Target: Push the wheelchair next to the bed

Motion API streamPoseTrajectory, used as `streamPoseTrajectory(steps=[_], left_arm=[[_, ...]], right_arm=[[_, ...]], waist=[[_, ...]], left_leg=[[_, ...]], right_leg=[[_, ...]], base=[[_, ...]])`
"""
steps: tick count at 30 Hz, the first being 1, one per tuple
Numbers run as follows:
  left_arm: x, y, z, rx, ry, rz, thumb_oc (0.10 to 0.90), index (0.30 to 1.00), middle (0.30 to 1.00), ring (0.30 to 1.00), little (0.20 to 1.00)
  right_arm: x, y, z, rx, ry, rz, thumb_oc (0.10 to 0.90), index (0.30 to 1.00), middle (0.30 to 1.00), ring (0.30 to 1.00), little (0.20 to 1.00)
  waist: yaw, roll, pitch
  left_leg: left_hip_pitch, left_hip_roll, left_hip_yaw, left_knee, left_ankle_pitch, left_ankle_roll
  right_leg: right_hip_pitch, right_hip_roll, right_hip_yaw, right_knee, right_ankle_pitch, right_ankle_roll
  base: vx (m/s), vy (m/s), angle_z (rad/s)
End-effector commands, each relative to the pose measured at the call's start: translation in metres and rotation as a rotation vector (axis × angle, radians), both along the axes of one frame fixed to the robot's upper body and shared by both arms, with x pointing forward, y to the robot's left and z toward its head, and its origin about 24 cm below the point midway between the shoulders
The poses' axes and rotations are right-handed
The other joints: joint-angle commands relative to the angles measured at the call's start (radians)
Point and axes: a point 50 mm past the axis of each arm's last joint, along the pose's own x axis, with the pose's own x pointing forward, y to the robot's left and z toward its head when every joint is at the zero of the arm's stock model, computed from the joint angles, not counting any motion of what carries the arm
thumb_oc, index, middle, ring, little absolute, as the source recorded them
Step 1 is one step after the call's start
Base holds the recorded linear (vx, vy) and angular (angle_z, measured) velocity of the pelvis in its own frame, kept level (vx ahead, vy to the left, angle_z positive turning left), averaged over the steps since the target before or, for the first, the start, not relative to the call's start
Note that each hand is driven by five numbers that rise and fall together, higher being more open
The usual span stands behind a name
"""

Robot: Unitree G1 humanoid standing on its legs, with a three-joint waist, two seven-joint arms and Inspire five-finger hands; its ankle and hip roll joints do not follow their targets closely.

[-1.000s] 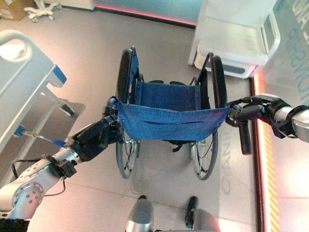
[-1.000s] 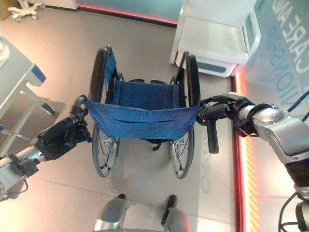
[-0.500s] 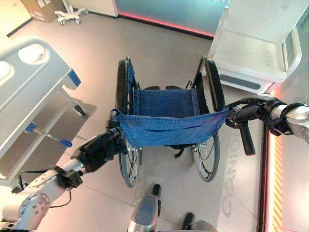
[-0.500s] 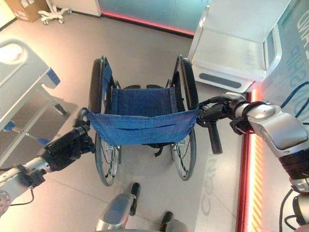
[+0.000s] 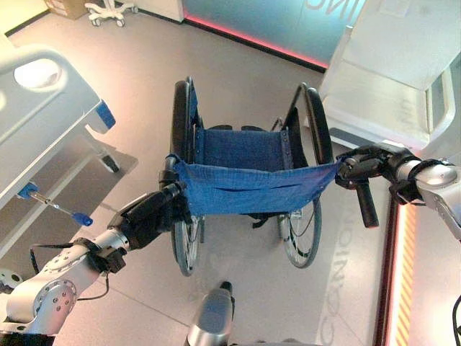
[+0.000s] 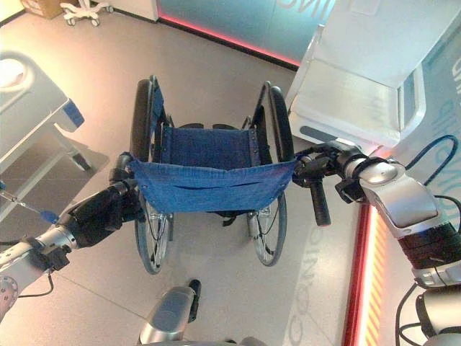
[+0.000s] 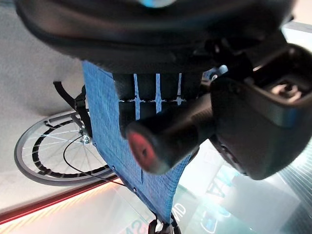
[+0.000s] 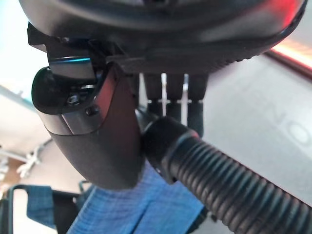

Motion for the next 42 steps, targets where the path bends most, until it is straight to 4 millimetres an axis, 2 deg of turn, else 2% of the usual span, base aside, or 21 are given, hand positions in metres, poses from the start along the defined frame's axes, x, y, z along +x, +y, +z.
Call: streamPoseTrajectory(steps=[1,2,4,6,8,11,14,17,18,19,21,22,24,27,28,31,32,35,37,39,42], left_arm=[[0.015,0.004,0.077,0.002,-0.341,-0.030,0.400,0.300,0.300,0.300,0.300],[0.013,0.005,0.082,-0.005,-0.348,-0.037,0.400,0.300,0.300,0.300,0.300],[0.012,0.006,0.084,-0.014,-0.353,-0.037,0.400,0.300,0.300,0.300,0.300],[0.011,0.007,0.079,-0.016,-0.354,-0.029,0.400,0.300,0.300,0.300,0.300],[0.009,0.007,0.076,-0.017,-0.356,-0.021,0.400,0.300,0.300,0.300,0.300],[0.004,0.010,0.079,0.000,-0.382,-0.016,0.400,0.300,0.300,0.300,0.300],[0.005,0.009,0.080,0.023,-0.396,-0.021,0.400,0.300,0.300,0.300,0.300],[0.003,0.006,0.077,0.022,-0.372,-0.029,0.400,0.300,0.300,0.300,0.300],[0.002,0.005,0.075,0.016,-0.363,-0.026,0.400,0.300,0.300,0.300,0.300],[0.000,0.004,0.072,0.001,-0.345,-0.009,0.400,0.300,0.300,0.300,0.300],[-0.002,0.004,0.070,-0.006,-0.337,0.004,0.400,0.300,0.300,0.300,0.300],[-0.005,0.007,0.064,-0.023,-0.326,0.020,0.400,0.300,0.300,0.300,0.300],[-0.006,0.007,0.061,-0.032,-0.324,0.026,0.400,0.300,0.300,0.300,0.300],[-0.005,0.007,0.060,-0.037,-0.338,0.036,0.400,0.300,0.300,0.300,0.300],[-0.004,0.008,0.060,-0.037,-0.338,0.045,0.400,0.300,0.300,0.300,0.300],[0.002,0.008,0.057,-0.050,-0.321,0.061,0.400,0.300,0.300,0.300,0.300],[0.004,0.007,0.055,-0.053,-0.317,0.062,0.400,0.300,0.300,0.300,0.300],[0.009,0.000,0.040,-0.065,-0.293,0.074,0.400,0.300,0.300,0.300,0.300],[0.009,-0.001,0.038,-0.072,-0.296,0.087,0.400,0.300,0.300,0.300,0.300],[0.009,0.000,0.040,-0.074,-0.299,0.089,0.400,0.300,0.300,0.300,0.300],[0.011,0.006,0.049,-0.064,-0.292,0.081,0.400,0.300,0.300,0.300,0.300]], right_arm=[[0.000,0.033,0.038,-0.015,-0.202,0.259,0.400,0.300,0.300,0.300,0.300],[-0.002,0.033,0.044,-0.030,-0.224,0.269,0.400,0.300,0.300,0.300,0.300],[-0.001,0.030,0.048,-0.043,-0.240,0.261,0.400,0.300,0.300,0.300,0.300],[0.001,0.024,0.059,-0.097,-0.284,0.255,0.400,0.300,0.300,0.300,0.300],[0.000,0.022,0.065,-0.124,-0.295,0.251,0.400,0.300,0.300,0.300,0.300],[-0.002,0.026,0.078,-0.115,-0.314,0.248,0.400,0.300,0.300,0.300,0.300],[-0.004,0.035,0.086,-0.087,-0.328,0.255,0.400,0.300,0.300,0.300,0.300],[-0.006,0.044,0.096,-0.066,-0.298,0.285,0.400,0.300,0.300,0.300,0.300],[-0.006,0.046,0.095,-0.065,-0.283,0.292,0.400,0.300,0.300,0.300,0.300],[-0.007,0.045,0.093,-0.070,-0.257,0.306,0.400,0.300,0.300,0.300,0.300],[-0.008,0.046,0.090,-0.083,-0.241,0.316,0.400,0.300,0.300,0.300,0.300],[-0.009,0.044,0.085,-0.098,-0.230,0.319,0.400,0.300,0.300,0.300,0.300],[-0.010,0.041,0.082,-0.094,-0.232,0.309,0.400,0.300,0.300,0.300,0.300],[-0.013,0.037,0.079,-0.093,-0.234,0.301,0.400,0.300,0.300,0.300,0.300],[-0.012,0.039,0.080,-0.097,-0.229,0.308,0.400,0.300,0.300,0.300,0.300],[-0.006,0.045,0.079,-0.087,-0.230,0.309,0.400,0.300,0.300,0.300,0.300],[-0.004,0.046,0.078,-0.084,-0.229,0.308,0.400,0.300,0.300,0.300,0.300],[0.004,0.054,0.062,-0.073,-0.210,0.313,0.400,0.300,0.300,0.300,0.300],[0.004,0.056,0.053,-0.084,-0.195,0.325,0.400,0.300,0.300,0.300,0.300],[0.003,0.054,0.047,-0.087,-0.191,0.327,0.400,0.300,0.300,0.300,0.300],[0.002,0.051,0.039,-0.060,-0.201,0.325,0.400,0.300,0.300,0.300,0.300]], waist=[[0.003,-0.006,-0.151],[-0.004,-0.006,-0.138],[-0.005,-0.001,-0.128],[-0.016,0.011,-0.099],[-0.023,0.019,-0.090],[-0.047,0.012,-0.078],[-0.056,0.001,-0.065],[-0.055,-0.011,-0.091],[-0.061,-0.011,-0.102],[-0.067,-0.019,-0.116],[-0.067,-0.023,-0.121],[-0.068,-0.015,-0.125],[-0.070,-0.013,-0.118],[-0.066,0.002,-0.097],[-0.061,0.015,-0.093],[-0.061,0.042,-0.100],[-0.058,0.046,-0.099],[-0.033,0.091,-0.102],[-0.025,0.106,-0.101],[-0.017,0.112,-0.104],[-0.005,0.093,-0.121]], left_leg=[[-0.097,-0.086,-0.043,-0.120,0.113,-0.031],[-0.108,-0.092,-0.052,-0.066,0.095,-0.045],[-0.124,-0.081,-0.057,-0.003,0.093,-0.066],[-0.134,-0.064,-0.086,0.115,0.102,-0.107],[-0.121,-0.061,-0.104,0.135,0.080,-0.113],[-0.015,-0.042,-0.144,0.113,-0.064,-0.102],[0.041,-0.011,-0.181,0.128,-0.119,-0.107],[0.063,0.037,-0.193,0.188,-0.092,-0.119],[0.070,0.051,-0.198,0.212,-0.061,-0.130],[0.065,0.067,-0.201,0.303,0.011,-0.150],[0.040,0.060,-0.202,0.437,0.059,-0.157],[-0.007,0.036,-0.191,0.586,0.120,-0.168],[-0.068,0.019,-0.176,0.665,0.128,-0.164],[-0.097,0.002,-0.150,0.531,0.091,-0.142],[-0.068,0.009,-0.133,0.405,0.088,-0.140],[-0.045,0.052,-0.066,0.082,0.166,-0.155],[-0.047,0.055,-0.059,0.048,0.179,-0.159],[-0.090,0.095,-0.031,-0.221,0.324,-0.200],[-0.108,0.112,-0.014,-0.287,0.382,-0.212],[-0.126,0.107,0.016,-0.319,0.395,-0.208],[-0.131,0.060,0.023,-0.240,0.274,-0.157]], right_leg=[[0.042,0.129,-0.050,-0.056,0.246,-0.063],[0.052,0.100,-0.063,-0.191,0.181,-0.101],[0.053,0.081,-0.072,-0.328,0.134,-0.142],[0.051,0.045,-0.064,-0.502,0.145,-0.168],[0.037,0.021,-0.058,-0.538,0.179,-0.157],[-0.082,-0.094,-0.017,-0.581,0.328,-0.079],[-0.136,-0.128,0.001,-0.579,0.377,-0.056],[-0.119,-0.084,-0.027,-0.523,0.322,-0.065],[-0.117,-0.065,-0.027,-0.513,0.302,-0.082],[-0.102,-0.038,-0.033,-0.517,0.279,-0.119],[-0.089,-0.029,-0.052,-0.521,0.265,-0.148],[-0.070,-0.010,-0.077,-0.523,0.239,-0.188],[-0.056,0.005,-0.095,-0.518,0.224,-0.212],[-0.031,0.041,-0.112,-0.507,0.207,-0.217],[-0.013,0.061,-0.110,-0.503,0.193,-0.211],[0.045,0.113,-0.105,-0.517,0.155,-0.215],[0.058,0.118,-0.102,-0.524,0.149,-0.217],[0.149,0.172,-0.083,-0.554,0.101,-0.225],[0.191,0.191,-0.063,-0.548,0.069,-0.232],[0.222,0.201,-0.051,-0.527,0.031,-0.237],[0.223,0.184,-0.058,-0.433,-0.036,-0.219]], base=[[0.37,0.004,0.01],[0.28,-0.035,0.00],[0.23,-0.085,-0.04],[0.31,-0.140,0.19],[0.27,-0.108,0.76],[0.35,-0.237,0.29],[0.50,-0.379,0.12],[0.57,-0.283,0.52],[0.62,-0.243,1.20],[0.47,-0.207,1.14],[0.39,-0.195,0.38],[0.39,-0.211,-0.32],[0.31,-0.173,-0.29],[0.35,-0.093,0.17],[0.35,0.001,0.23],[0.38,0.036,0.30],[0.48,0.078,-0.01],[0.51,0.118,-0.23],[0.48,0.135,-0.14],[0.50,0.138,0.04],[0.51,0.160,-0.01]])
